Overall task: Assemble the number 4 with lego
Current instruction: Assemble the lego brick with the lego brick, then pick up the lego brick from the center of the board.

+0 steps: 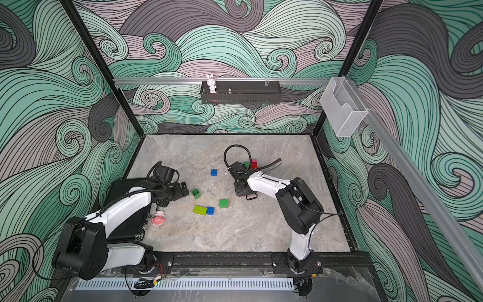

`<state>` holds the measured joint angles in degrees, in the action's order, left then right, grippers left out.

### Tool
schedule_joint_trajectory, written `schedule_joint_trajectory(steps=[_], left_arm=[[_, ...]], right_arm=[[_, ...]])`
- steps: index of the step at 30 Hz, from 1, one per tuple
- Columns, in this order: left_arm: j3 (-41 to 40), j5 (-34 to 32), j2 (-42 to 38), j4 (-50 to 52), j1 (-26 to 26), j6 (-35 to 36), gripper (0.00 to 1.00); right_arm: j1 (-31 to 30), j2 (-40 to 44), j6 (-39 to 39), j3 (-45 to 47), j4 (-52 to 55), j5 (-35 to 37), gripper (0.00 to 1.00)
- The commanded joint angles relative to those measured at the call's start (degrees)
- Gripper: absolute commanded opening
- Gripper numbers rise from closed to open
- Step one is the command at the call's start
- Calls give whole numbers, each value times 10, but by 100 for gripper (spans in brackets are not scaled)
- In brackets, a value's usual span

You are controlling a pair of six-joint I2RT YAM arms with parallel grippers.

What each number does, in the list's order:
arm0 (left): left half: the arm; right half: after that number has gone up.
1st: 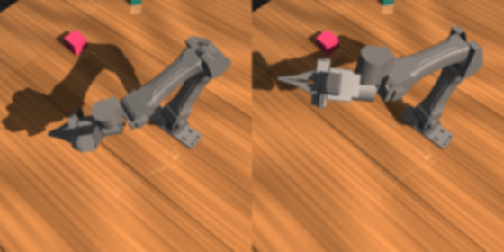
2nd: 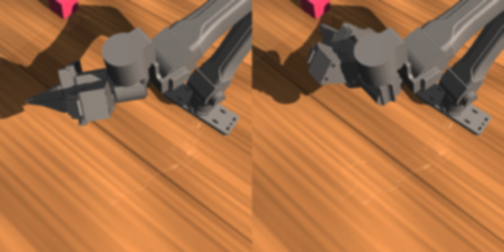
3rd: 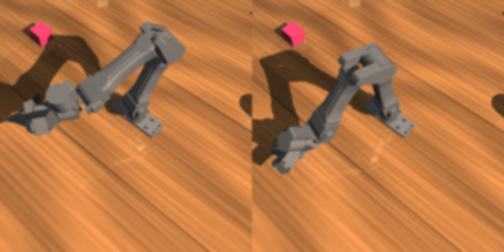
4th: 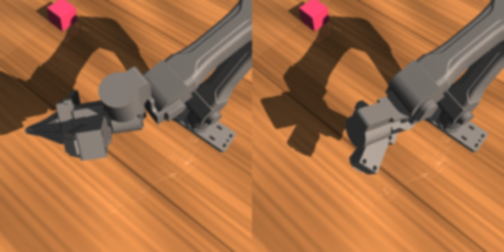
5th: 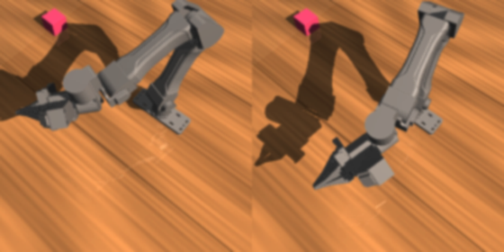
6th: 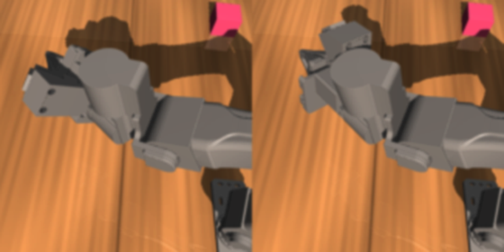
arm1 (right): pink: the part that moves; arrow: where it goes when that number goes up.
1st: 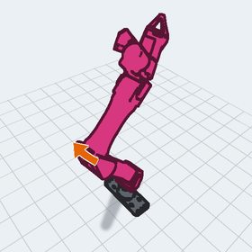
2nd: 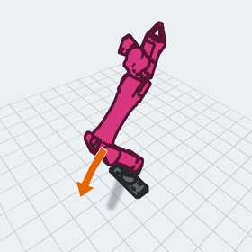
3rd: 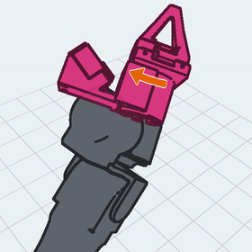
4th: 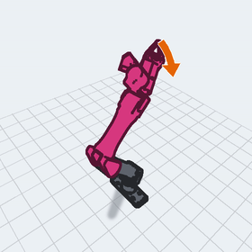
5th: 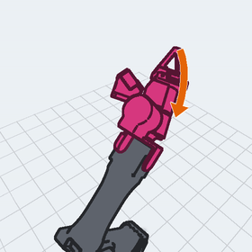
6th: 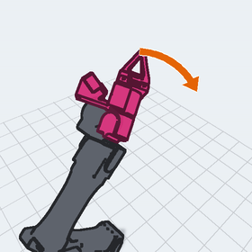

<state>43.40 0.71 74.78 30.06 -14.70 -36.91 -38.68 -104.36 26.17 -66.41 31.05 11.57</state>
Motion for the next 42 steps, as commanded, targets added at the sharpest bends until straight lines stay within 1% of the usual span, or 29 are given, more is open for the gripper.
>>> schedule_joint_trajectory(steps=[1,6,8,11,12,14,16,18,20,22,28,32,37,42], left_arm=[[16,-7,-1,9,-2,-6,99],[16,-6,-2,10,-2,-5,99],[15,-7,-6,11,-3,-6,99],[14,-17,-17,16,-2,-10,99],[14,-22,-22,19,-2,-10,99],[14,-29,-33,24,-2,-12,99],[11,-36,-45,26,-1,-12,99],[7,-39,-55,25,0,-13,99],[2,-41,-61,23,1,-16,99],[1,-47,-66,30,2,-28,99],[-9,-118,-70,56,6,-90,99],[-8,-140,-78,78,10,-95,99],[-16,-143,-93,76,15,-98,99],[-18,-142,-97,75,18,-89,99]], right_arm=[[-2,6,22,-11,12,-27,45],[-2,16,34,-7,15,-36,53],[-3,35,30,-10,26,-32,58],[-24,83,19,2,43,-11,61],[-39,105,2,17,37,-13,62],[-75,150,-62,59,1,-39,61],[-111,187,-167,101,-49,-122,61],[-136,201,-255,125,-78,-201,61],[-159,191,-317,125,-90,-217,61],[-170,165,-378,105,-82,-231,61],[-176,60,-470,35,-66,-276,61],[-178,12,-501,3,-67,-284,60],[-178,-35,-487,-30,-83,-269,58],[-178,-67,-495,-55,-79,-252,53]])
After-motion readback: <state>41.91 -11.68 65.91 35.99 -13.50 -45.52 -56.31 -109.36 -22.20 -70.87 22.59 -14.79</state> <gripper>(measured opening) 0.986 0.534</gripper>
